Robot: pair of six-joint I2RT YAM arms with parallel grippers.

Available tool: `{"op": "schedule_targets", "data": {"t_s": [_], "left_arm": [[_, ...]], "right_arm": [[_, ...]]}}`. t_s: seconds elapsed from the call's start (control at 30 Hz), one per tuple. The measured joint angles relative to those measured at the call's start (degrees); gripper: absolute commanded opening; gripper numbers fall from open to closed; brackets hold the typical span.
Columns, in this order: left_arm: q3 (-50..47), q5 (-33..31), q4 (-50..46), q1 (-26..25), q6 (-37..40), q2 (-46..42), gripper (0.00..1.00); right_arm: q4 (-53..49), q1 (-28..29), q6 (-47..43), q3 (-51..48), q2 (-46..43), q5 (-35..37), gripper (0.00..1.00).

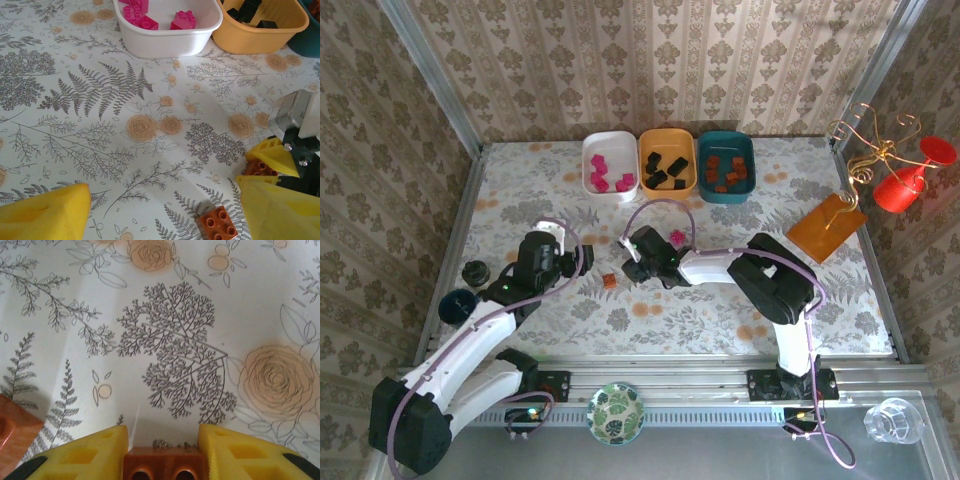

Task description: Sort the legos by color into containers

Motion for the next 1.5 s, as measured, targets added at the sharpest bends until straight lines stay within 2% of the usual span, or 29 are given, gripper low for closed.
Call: {"op": "schedule_targets", "data": {"t_s": [0.27, 0.5, 0.6, 0.7, 0.87, 1.03, 1.2, 1.27, 1.4, 1.5], "left_arm": [[-0.85, 0.61, 0.83, 0.35, 0.00, 0.28, 0.80], [-0.87, 1.97, 1.55, 0.35, 0.00, 1.14, 0.80], [-0.87, 2.58, 1.97, 0.35, 0.00, 1.14, 0.80], [-0.87, 3.26, 2.32, 0.35, -0.02, 1.14, 0.80], [-0.90, 5.29, 2.84, 0.35, -0.42, 1.14, 0.80], [-0.87, 7.34, 2.89, 0.35, -0.90, 1.14, 0.80], [-0.87, 8.83, 2.69, 0.35, -0.92, 1.14, 0.80], [-0.87, 9.29, 2.45, 0.35, -0.92, 1.14, 0.80], [-0.83, 9.88, 2.01, 0.33, -0.85, 1.14, 0.81], [-0.83, 9.86, 1.70, 0.33, -0.81, 1.14, 0.81]], "right_arm": [[-0.20, -0.11, 5.14, -2.01, -1.99, -0.11, 0.24], [-2.95, -2.75, 8.57, -3.30, -8.04, -2.14, 0.25], [-3.98, -5.92, 9.35, -3.30, -12.83, -1.77, 0.26], [-4.87, -11.63, 10.73, -2.23, -15.93, -0.44, 0.27], [-7.98, -22.45, 13.40, 5.73, -12.94, 4.81, 0.28], [-12.04, -28.87, 15.67, 18.91, -2.91, 8.13, 0.32], [-18.64, -32.06, 16.76, 33.73, 8.48, 10.47, 0.45], [-21.24, -32.81, 16.70, 38.66, 11.87, 11.30, 0.54], [-24.04, -32.72, 15.47, 40.22, 11.80, 12.17, 0.66], [-23.19, -30.58, 13.84, 35.47, 7.56, 12.81, 0.69]]}}
